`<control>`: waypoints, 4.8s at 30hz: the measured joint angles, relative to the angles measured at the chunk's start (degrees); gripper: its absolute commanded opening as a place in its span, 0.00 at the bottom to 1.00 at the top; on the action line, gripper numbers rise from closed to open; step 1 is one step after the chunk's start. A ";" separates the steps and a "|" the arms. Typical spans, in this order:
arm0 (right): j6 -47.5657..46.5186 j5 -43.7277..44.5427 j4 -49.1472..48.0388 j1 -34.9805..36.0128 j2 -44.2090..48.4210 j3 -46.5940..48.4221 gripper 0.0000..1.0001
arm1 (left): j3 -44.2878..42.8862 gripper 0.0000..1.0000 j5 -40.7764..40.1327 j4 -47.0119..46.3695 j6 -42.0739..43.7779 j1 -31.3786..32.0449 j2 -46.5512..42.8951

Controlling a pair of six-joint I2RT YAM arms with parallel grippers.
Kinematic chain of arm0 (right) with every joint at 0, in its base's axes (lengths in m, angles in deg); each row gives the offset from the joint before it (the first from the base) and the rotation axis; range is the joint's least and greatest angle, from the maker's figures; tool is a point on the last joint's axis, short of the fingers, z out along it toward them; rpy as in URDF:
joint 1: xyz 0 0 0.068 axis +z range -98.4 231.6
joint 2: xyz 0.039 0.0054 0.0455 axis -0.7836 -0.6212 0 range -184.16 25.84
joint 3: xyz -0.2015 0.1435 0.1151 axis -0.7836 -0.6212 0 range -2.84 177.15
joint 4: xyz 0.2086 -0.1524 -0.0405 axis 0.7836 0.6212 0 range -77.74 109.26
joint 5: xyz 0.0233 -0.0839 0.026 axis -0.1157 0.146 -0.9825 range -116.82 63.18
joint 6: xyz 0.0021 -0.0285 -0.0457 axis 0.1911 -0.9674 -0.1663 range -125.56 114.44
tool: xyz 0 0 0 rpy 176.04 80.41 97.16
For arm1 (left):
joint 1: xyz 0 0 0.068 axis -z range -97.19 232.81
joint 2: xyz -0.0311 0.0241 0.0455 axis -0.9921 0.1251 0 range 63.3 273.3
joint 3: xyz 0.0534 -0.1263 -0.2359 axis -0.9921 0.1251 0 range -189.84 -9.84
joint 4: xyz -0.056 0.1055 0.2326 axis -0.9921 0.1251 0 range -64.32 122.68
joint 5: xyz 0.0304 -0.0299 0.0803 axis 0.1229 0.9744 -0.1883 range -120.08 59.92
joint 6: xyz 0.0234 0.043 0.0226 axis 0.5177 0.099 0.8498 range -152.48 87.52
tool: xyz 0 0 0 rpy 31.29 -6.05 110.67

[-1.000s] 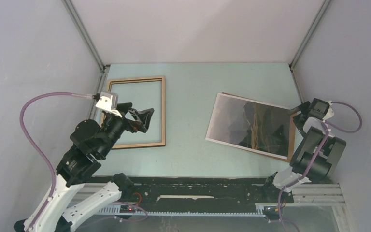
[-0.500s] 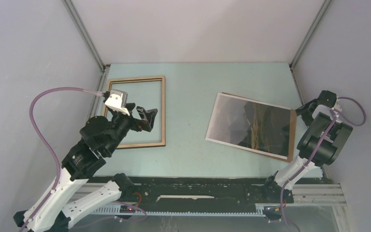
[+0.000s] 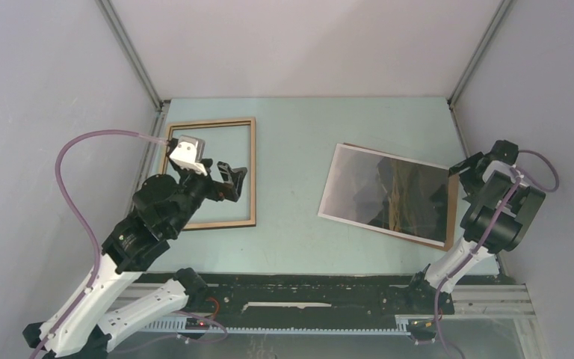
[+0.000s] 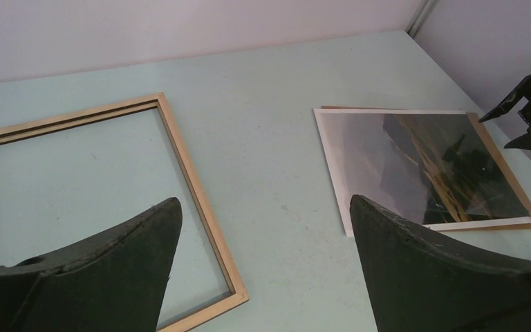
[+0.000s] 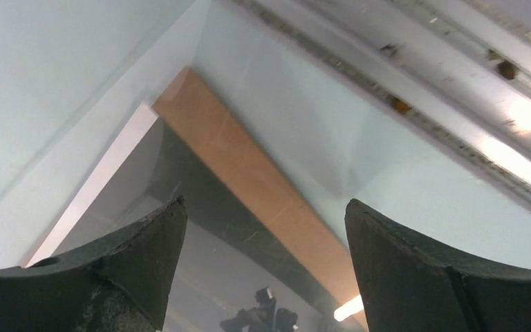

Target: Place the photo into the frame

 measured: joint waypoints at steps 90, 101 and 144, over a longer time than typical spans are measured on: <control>10.38 -33.88 -20.39 -1.66 23.89 -39.28 0.74 | -21.27 1.00 23.08 -38.56 -37.75 1.75 79.69; 13.68 -36.81 -27.10 -4.28 17.29 -36.92 0.73 | -25.83 1.00 26.40 -38.25 -44.81 0.44 87.01; 34.07 -37.38 -59.78 5.22 24.26 -44.33 0.50 | -40.11 1.00 33.88 -27.54 -49.96 -1.20 95.78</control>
